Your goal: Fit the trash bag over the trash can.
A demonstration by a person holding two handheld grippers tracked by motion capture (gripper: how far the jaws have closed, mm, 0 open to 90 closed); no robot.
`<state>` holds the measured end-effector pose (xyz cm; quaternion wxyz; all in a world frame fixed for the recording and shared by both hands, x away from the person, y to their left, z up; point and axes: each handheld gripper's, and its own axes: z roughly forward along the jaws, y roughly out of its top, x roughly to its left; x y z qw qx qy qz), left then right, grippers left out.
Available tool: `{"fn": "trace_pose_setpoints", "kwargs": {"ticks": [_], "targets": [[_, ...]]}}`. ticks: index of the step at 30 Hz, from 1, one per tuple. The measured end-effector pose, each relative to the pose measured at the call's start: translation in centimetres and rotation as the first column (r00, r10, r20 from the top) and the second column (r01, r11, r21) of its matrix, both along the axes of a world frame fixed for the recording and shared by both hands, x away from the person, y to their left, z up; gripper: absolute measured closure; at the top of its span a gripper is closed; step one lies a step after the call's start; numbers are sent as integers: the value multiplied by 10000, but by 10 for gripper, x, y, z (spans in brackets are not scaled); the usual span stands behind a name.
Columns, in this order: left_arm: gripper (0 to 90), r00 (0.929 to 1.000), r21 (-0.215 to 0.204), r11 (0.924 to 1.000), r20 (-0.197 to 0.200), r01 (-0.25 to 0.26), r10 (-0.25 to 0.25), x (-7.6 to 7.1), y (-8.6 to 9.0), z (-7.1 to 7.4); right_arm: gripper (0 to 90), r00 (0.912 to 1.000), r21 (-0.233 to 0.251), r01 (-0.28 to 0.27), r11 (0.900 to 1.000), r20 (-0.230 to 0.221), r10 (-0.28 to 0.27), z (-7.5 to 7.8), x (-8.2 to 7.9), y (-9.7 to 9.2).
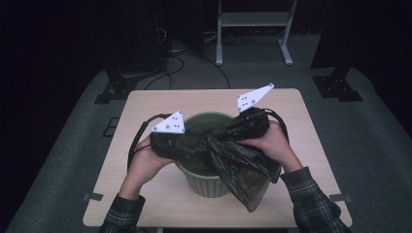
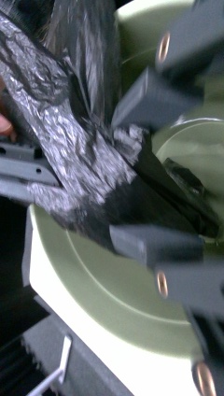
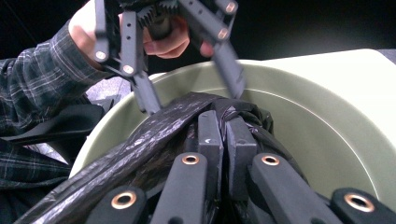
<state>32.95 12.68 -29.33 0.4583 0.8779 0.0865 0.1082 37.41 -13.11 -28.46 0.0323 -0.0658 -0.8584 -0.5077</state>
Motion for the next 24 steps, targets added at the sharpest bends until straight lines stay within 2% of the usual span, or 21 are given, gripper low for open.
{"fn": "trace_pose_setpoints", "kwargs": {"ticks": [2,4,6,14,18,22,24], "targets": [[632,9998,287,9995,-102,148,-145,1,-3,0,854,10000,-11,-41,10000,33,41,0,0,2],[790,9998,443,9990,-216,62,-53,1,-3,1,798,10000,-30,-20,10000,37,20,-1,0,2],[868,9990,533,9983,-360,-238,257,2,-1,1,727,9997,-28,219,9998,71,-219,0,-1,-2],[870,9943,240,9949,-412,-978,988,2,18,1,620,9936,168,1111,9937,176,-1114,2,-3,-44],[870,9926,192,9936,-459,-1117,1125,1,24,-1,567,9832,78,1772,9842,424,-1773,-2,-9,-69],[870,9921,276,9930,-478,-1148,1160,1,25,-3,555,9738,257,2250,9740,284,-2257,-8,-11,-94],[870,9919,257,9929,-501,-1159,1171,2,26,-4,551,9662,380,2561,9659,213,-2570,-12,-12,-109]]}}
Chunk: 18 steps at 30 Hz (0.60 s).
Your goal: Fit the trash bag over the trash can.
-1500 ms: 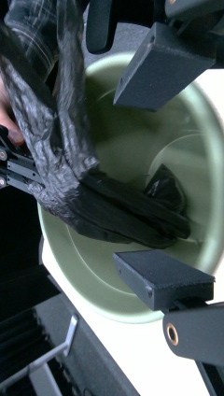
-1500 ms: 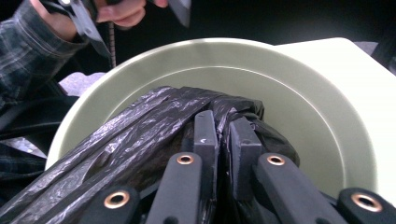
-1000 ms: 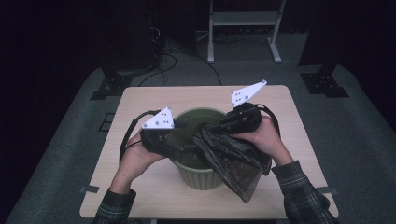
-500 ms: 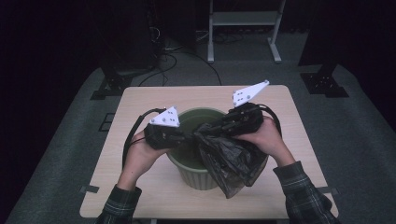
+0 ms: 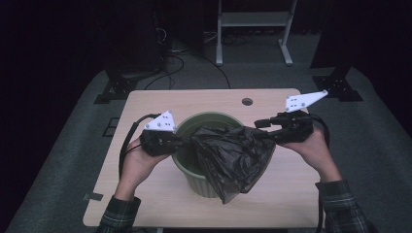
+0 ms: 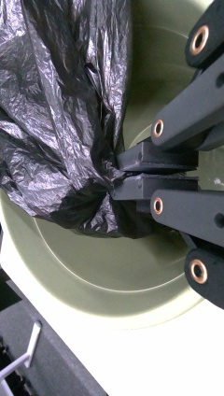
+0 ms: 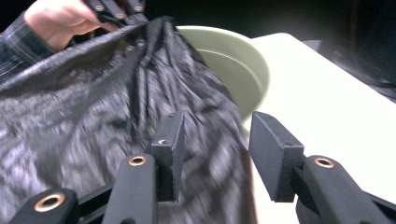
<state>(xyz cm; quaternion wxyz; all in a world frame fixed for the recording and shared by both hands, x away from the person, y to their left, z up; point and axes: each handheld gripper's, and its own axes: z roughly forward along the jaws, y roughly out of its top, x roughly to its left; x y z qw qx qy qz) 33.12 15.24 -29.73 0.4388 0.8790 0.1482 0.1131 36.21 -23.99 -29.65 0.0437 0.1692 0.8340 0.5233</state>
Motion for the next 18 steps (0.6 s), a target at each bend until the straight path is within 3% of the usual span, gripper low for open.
{"fn": "trace_pose_setpoints", "kwargs": {"ticks": [5,7,9,11,18], "targets": [[869,10000,-55,10000,-13,-44,44,1,1,0,552,9988,162,259,9995,-411,-252,-8,-2,-19],[869,10000,-90,9999,-5,-61,61,0,2,0,697,9976,-31,287,9996,-623,-289,-11,-3,-21],[869,10000,-125,9999,2,-42,42,-1,3,0,833,9983,-295,261,9992,-512,-276,-14,-4,-20],[869,10000,-164,9999,-4,14,-14,-2,3,-1,900,9987,-526,363,9980,-346,-382,-16,-3,-18],[856,9996,-135,9995,-20,271,-272,-9,3,-3,900,9925,-385,1223,9917,-15,-1225,-16,19,-7]]}}
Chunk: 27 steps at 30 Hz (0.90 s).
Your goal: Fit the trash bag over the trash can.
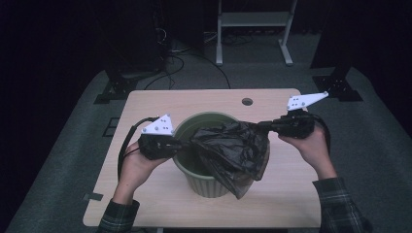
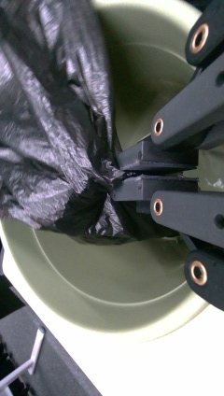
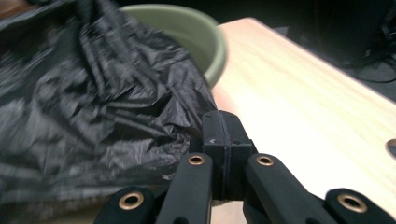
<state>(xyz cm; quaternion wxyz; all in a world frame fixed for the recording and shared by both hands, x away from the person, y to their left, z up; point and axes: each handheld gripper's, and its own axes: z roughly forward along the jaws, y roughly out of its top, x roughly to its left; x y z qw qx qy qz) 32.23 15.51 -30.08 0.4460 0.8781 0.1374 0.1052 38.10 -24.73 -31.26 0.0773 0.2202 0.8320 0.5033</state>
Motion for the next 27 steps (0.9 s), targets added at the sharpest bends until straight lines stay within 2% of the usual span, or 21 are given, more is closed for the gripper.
{"fn": "trace_pose_setpoints", "kwargs": {"ticks": [4,6,7,9,11,13,18,21,25,27], "targets": [[811,9999,54,9999,54,143,-143,-3,-3,-2,900,9995,166,294,9994,118,-296,2,18,12],[758,9997,98,9997,86,213,-213,-4,-4,-3,900,9995,253,268,9993,152,-272,5,25,21],[708,9997,158,9996,75,238,-240,-4,-5,-3,900,9995,246,262,9994,170,-266,6,27,24],[543,9995,242,9996,261,143,-149,-5,-6,-3,900,9997,202,187,9996,182,-191,8,31,32],[473,9991,322,9993,379,194,-206,-7,-5,-3,900,9995,81,100,9999,290,-103,9,32,39],[371,9986,329,9994,519,44,-61,-9,-2,-1,900,9995,78,38,10000,322,-41,10,30,43],[303,9948,31,9995,970,-301,297,-14,10,11,900,9993,16,-3,10000,383,2,10,26,40],[316,9933,-250,9993,1113,-295,321,-14,10,19,900,9993,160,-37,9999,374,31,11,24,36],[338,9933,-321,9994,1154,132,-94,-12,-3,24,900,9989,216,-171,9996,434,161,14,21,37],[337,9925,-393,9978,1123,535,-488,-13,-14,24,900,9987,195,-220,9996,468,210,15,21,38]]}}
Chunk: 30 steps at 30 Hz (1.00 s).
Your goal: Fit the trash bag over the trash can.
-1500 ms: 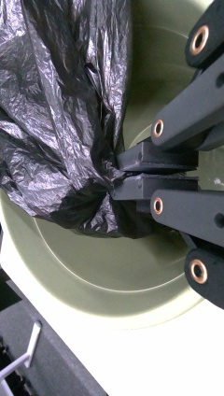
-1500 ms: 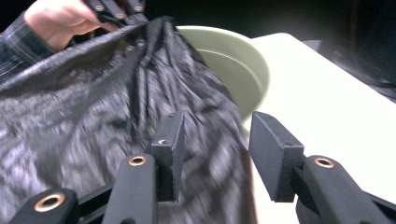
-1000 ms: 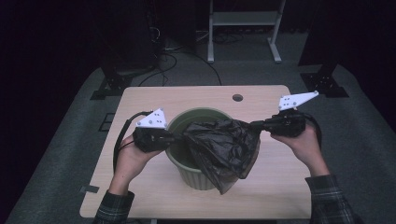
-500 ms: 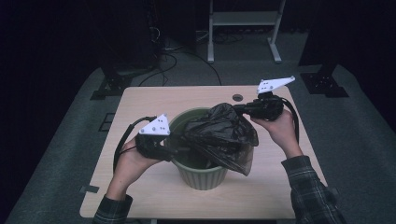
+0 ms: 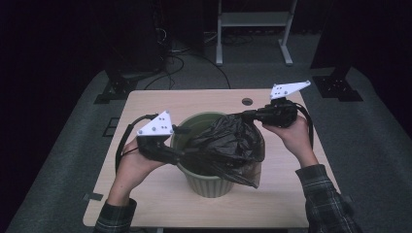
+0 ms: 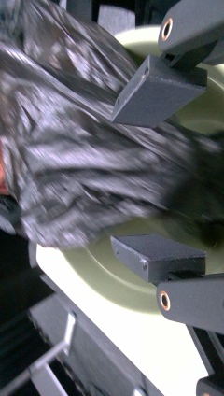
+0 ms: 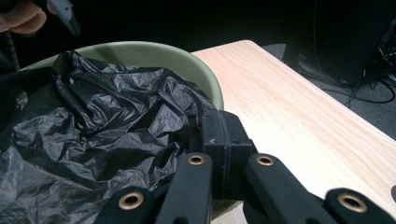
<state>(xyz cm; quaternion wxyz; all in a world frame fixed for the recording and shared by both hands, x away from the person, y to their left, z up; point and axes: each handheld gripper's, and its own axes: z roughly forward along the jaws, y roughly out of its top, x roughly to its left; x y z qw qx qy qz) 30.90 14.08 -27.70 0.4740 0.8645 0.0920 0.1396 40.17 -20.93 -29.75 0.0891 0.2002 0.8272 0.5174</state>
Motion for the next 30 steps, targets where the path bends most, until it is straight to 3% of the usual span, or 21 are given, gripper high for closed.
{"fn": "trace_pose_setpoints", "kwargs": {"ticks": [9,12,14,15,16,17,19,24,27,30], "targets": [[337,9939,-6,9943,-281,1062,-1062,-6,-29,-3,900,9999,23,66,10000,-143,-65,-1,4,-1],[454,9887,232,9894,-471,1432,-1420,-5,-37,-7,900,9999,94,13,10000,-149,-12,-1,3,1],[586,9870,359,9877,-574,1521,-1499,-4,-41,-9,900,9999,97,-69,9999,-132,71,0,2,3],[658,9885,485,9888,-619,1411,-1380,-3,-42,-11,896,9999,84,-111,9999,-131,112,0,2,5],[742,9923,553,9918,-509,1153,-1125,-2,-42,-12,836,9998,73,-136,9999,-120,136,0,1,6],[784,9938,527,9934,-501,1016,-990,-1,-41,-14,769,10000,93,-42,9999,-75,43,0,0,6],[867,9966,462,9969,-559,638,-612,3,-35,-16,730,9999,244,-20,9997,-143,24,1,-2,3],[872,9973,-200,9996,-703,-222,208,10,-14,-18,666,9997,608,252,9978,27,-254,7,-13,-12],[871,9967,-341,9983,-671,-480,456,12,-5,-19,658,9998,865,121,9962,147,-134,9,-27,-22],[871,9950,-527,9953,-639,-807,773,14,2,-19,646,9997,769,-24,9970,254,4,9,-39,-25]]}}
